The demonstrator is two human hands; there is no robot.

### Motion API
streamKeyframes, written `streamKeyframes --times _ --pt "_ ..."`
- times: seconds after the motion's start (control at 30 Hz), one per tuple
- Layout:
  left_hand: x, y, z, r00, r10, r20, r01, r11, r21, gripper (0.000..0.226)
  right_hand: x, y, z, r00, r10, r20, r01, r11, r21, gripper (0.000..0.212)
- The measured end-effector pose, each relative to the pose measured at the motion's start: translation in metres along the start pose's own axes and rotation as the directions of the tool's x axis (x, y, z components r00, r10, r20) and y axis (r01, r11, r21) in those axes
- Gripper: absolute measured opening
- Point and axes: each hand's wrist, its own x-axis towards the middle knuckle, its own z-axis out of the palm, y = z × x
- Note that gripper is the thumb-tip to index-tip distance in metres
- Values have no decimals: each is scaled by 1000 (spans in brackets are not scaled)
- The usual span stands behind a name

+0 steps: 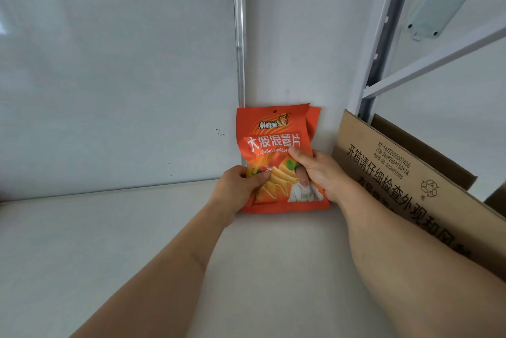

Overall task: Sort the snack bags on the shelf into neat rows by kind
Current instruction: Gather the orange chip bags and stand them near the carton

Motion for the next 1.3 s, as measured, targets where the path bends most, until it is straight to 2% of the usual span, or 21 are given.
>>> streamKeyframes --times 0.17,0.27,0.37,0.43,0.5,0.57,0.67,0.77,0.87,0.93,1.07,1.3 --pt "-5 1 3 1000 -17 -19 19 995 97 42 -12 -1 1 998 28 -63 -35 992 -122 47" --pt "-14 4 4 998 0 -56 4 996 87 49 -18 -5 -2 992 -13 -127 -11 982 -189 51" --pt "-33 9 0 991 -6 -136 21 993 113 62 -26 -11 -4 974 -54 -218 -22 942 -334 70" --pt "-49 9 -7 982 10 -187 22 986 168 67 -39 -17 0 958 -131 -257 -3 887 -461 73" --pt "-66 7 -19 965 81 -248 5 945 327 63 -51 -20 8 906 -334 -261 75 732 -677 72" --pt "-86 2 -32 937 182 -299 4 849 529 53 -63 -21 24 850 -501 -161 152 526 -837 62" --pt "-123 -4 -50 909 308 -281 26 632 775 44 -89 -19 56 792 -602 105 357 316 -879 42" --pt "-162 -13 -72 892 384 -238 54 432 900 41 -116 -13 95 724 -614 315 526 196 -827 34" --pt "-196 -24 -106 880 402 -254 132 306 943 38 -145 -15 138 725 -553 410 587 184 -789 33" --pt "-217 -33 -134 878 390 -278 181 267 947 37 -162 -18 166 713 -523 466 621 163 -767 34" --pt "-253 -49 -187 863 382 -330 247 250 936 37 -193 -23 219 696 -494 521 664 166 -729 37" --pt "-305 -77 -298 832 385 -400 274 342 899 35 -240 -41 329 709 -472 524 670 220 -709 36"
